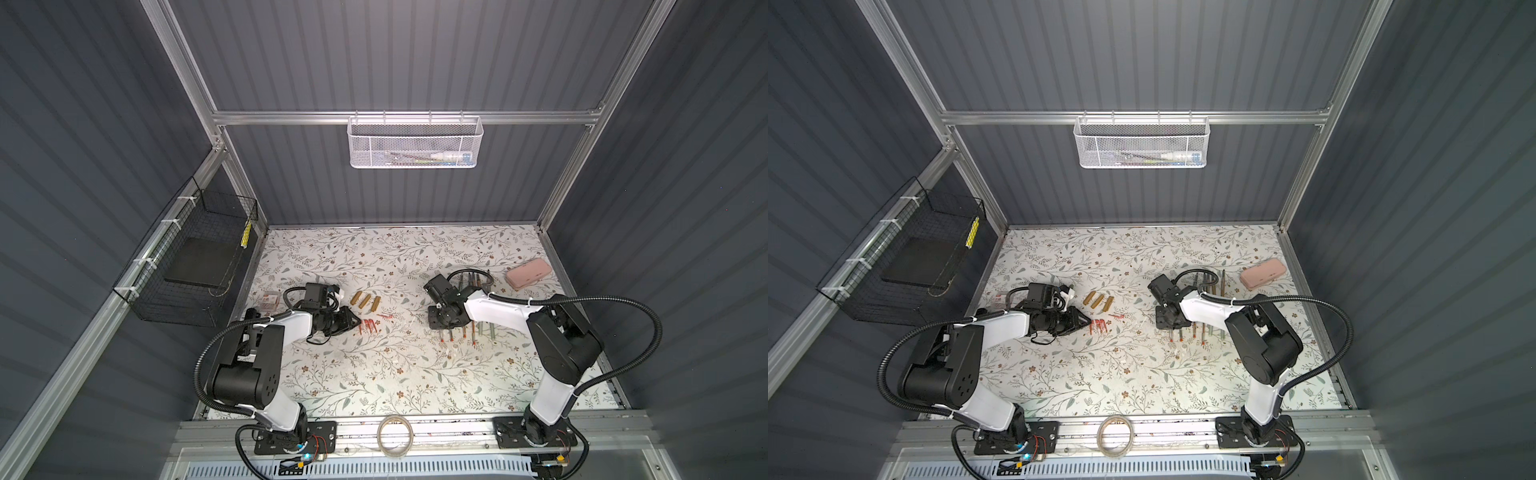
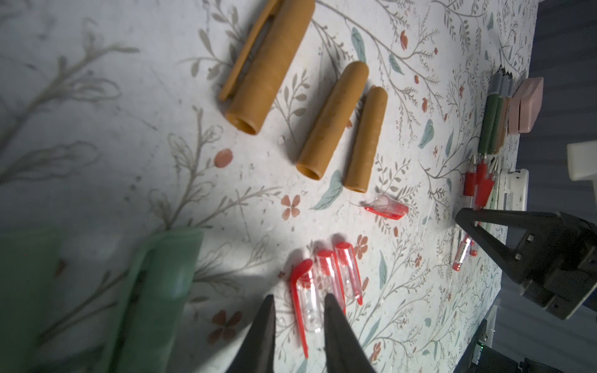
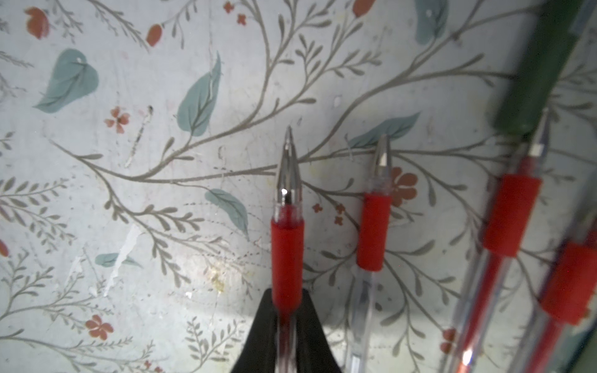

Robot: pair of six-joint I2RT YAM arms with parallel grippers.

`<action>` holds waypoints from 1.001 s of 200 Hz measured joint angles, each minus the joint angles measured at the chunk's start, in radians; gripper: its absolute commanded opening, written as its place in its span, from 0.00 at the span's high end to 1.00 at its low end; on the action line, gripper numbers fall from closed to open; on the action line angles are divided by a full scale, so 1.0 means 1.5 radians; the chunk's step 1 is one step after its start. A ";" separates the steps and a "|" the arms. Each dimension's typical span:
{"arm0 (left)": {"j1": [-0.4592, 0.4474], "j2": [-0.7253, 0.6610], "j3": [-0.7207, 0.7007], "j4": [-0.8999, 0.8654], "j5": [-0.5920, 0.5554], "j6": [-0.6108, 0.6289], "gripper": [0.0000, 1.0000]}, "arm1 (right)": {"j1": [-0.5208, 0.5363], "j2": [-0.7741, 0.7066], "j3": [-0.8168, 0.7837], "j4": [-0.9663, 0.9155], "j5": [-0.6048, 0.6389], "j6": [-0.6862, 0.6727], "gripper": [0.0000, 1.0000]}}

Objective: Remove pen caps from pens
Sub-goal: Place the pen at the center of the table.

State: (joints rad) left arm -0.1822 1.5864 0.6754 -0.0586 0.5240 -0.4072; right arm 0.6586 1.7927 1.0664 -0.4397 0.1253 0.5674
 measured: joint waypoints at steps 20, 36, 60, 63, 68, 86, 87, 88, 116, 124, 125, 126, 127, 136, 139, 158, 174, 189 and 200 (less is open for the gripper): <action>0.000 0.000 0.000 0.000 -0.001 -0.002 0.63 | -0.001 0.000 0.000 -0.002 0.005 0.000 0.85; 0.000 -0.004 0.003 -0.006 0.001 0.000 0.50 | -0.001 0.000 0.000 -0.003 0.008 0.000 0.82; 0.001 -0.024 0.027 -0.034 -0.006 0.022 0.35 | -0.001 -0.002 0.000 -0.007 0.012 0.000 0.77; 0.003 -0.026 0.031 -0.036 -0.006 0.020 0.34 | -0.001 -0.002 0.000 -0.008 0.012 -0.001 0.77; 0.007 -0.030 0.040 -0.041 -0.006 0.025 0.33 | -0.001 -0.004 0.000 -0.009 0.014 0.000 0.77; 0.026 -0.041 0.073 -0.054 -0.008 0.037 0.25 | -0.001 -0.011 0.003 -0.020 0.017 -0.001 0.77; 0.028 -0.041 0.074 -0.055 -0.008 0.038 0.25 | -0.001 -0.011 0.003 -0.020 0.018 -0.001 0.77; 0.030 -0.042 0.077 -0.057 -0.008 0.038 0.25 | -0.001 -0.012 0.003 -0.021 0.018 -0.001 0.77; 0.070 -0.047 0.140 -0.097 -0.038 0.078 0.13 | -0.003 -0.042 0.005 -0.035 0.026 -0.002 0.76; 0.077 -0.047 0.154 -0.108 -0.054 0.093 0.07 | -0.003 -0.057 0.005 -0.039 0.029 -0.002 0.76; 0.078 -0.047 0.157 -0.110 -0.058 0.099 0.06 | -0.003 -0.058 0.005 -0.039 0.030 -0.002 0.76; 0.079 -0.048 0.158 -0.110 -0.061 0.102 0.05 | -0.003 -0.060 0.005 -0.040 0.030 -0.002 0.76; 0.079 -0.048 0.160 -0.112 -0.064 0.105 0.05 | -0.003 -0.063 0.005 -0.040 0.031 -0.003 0.76; 0.080 -0.048 0.171 -0.121 -0.087 0.121 0.00 | -0.003 -0.082 0.005 -0.044 0.035 -0.003 0.75; 0.080 -0.048 0.175 -0.124 -0.098 0.131 0.00 | -0.003 -0.091 0.005 -0.045 0.038 -0.004 0.75; 0.080 -0.048 0.181 -0.128 -0.160 0.168 0.00 | -0.005 -0.136 0.005 -0.050 0.053 -0.011 0.75; 0.080 -0.047 0.181 -0.122 -0.207 0.197 0.00 | -0.011 -0.181 0.000 -0.046 0.070 -0.021 0.73; 0.083 -0.042 0.174 -0.092 -0.240 0.220 0.00 | -0.023 -0.231 -0.020 -0.036 0.090 -0.036 0.64; 0.085 -0.037 0.162 -0.063 -0.256 0.235 0.00 | -0.033 -0.268 -0.041 -0.024 0.103 -0.045 0.55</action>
State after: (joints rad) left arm -0.0547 1.5314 0.9188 -0.1532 0.1406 -0.0544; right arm 0.6098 1.3903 1.0046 -0.4755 0.2798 0.4999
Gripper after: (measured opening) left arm 0.997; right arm 0.367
